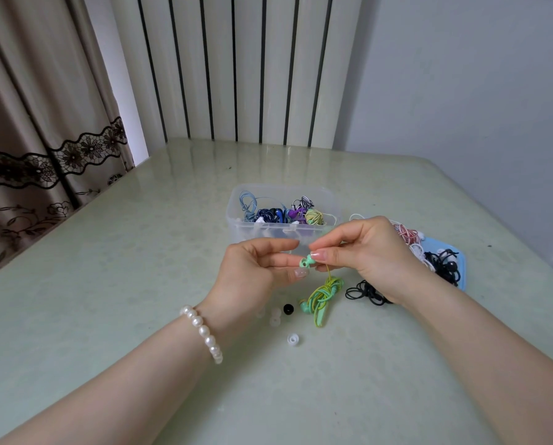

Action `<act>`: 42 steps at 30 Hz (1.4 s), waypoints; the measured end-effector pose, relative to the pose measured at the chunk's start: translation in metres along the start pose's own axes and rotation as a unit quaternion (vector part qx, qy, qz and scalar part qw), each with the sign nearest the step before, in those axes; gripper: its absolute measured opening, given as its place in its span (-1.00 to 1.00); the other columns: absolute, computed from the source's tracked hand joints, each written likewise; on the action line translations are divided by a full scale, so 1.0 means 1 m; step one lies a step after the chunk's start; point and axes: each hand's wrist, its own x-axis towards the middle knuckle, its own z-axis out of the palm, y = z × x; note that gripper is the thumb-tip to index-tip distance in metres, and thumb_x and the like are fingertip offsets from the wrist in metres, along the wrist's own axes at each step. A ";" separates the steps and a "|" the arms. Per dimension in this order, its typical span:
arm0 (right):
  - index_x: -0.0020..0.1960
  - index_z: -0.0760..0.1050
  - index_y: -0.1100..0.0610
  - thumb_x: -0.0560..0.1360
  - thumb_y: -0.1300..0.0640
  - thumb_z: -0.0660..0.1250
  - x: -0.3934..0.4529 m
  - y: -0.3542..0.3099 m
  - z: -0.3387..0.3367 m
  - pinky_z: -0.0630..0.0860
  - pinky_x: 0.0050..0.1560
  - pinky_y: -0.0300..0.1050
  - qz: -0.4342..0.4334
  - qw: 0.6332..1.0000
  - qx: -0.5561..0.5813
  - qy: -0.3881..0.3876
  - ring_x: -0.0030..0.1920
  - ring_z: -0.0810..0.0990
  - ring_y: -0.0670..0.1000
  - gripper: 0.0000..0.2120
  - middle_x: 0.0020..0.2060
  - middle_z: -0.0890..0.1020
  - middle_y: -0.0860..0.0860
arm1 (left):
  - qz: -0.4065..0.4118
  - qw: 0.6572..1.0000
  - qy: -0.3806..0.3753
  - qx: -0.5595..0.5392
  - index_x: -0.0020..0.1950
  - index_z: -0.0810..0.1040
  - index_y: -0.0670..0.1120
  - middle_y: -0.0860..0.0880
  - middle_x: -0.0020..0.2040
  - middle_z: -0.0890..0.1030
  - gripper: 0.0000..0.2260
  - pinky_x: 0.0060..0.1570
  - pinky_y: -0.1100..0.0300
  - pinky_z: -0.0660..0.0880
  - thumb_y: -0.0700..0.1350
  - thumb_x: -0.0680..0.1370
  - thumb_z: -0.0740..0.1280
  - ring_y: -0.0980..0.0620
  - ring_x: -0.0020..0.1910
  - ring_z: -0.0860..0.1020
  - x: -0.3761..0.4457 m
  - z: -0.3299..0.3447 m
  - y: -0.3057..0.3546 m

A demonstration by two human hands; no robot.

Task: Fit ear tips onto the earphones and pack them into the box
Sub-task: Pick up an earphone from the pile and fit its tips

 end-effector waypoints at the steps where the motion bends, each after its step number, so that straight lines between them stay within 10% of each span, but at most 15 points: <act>1: -0.22 0.61 0.28 0.29 0.42 0.42 0.000 0.000 0.000 0.53 -0.35 -0.31 0.001 1.000 0.001 0.000 -0.44 0.61 -0.05 -0.89 -0.44 0.63 0.07 | -0.005 1.000 0.000 -0.004 0.00 0.55 -0.15 -0.02 -0.29 0.68 -0.68 -0.24 0.33 0.56 -0.46 0.35 0.38 0.11 -0.30 0.64 0.000 0.000 0.000; 42: -0.30 0.59 0.24 0.28 0.48 0.42 0.000 0.002 0.006 0.60 -0.31 -0.25 0.005 0.999 -0.029 0.031 -0.46 0.61 -0.07 -0.84 -0.45 0.60 0.09 | -0.120 0.986 -0.008 -0.117 -0.05 0.54 -0.28 -0.14 -0.27 0.68 -0.79 -0.23 0.22 0.60 -0.48 0.37 0.34 0.00 -0.29 0.66 -0.003 0.001 0.005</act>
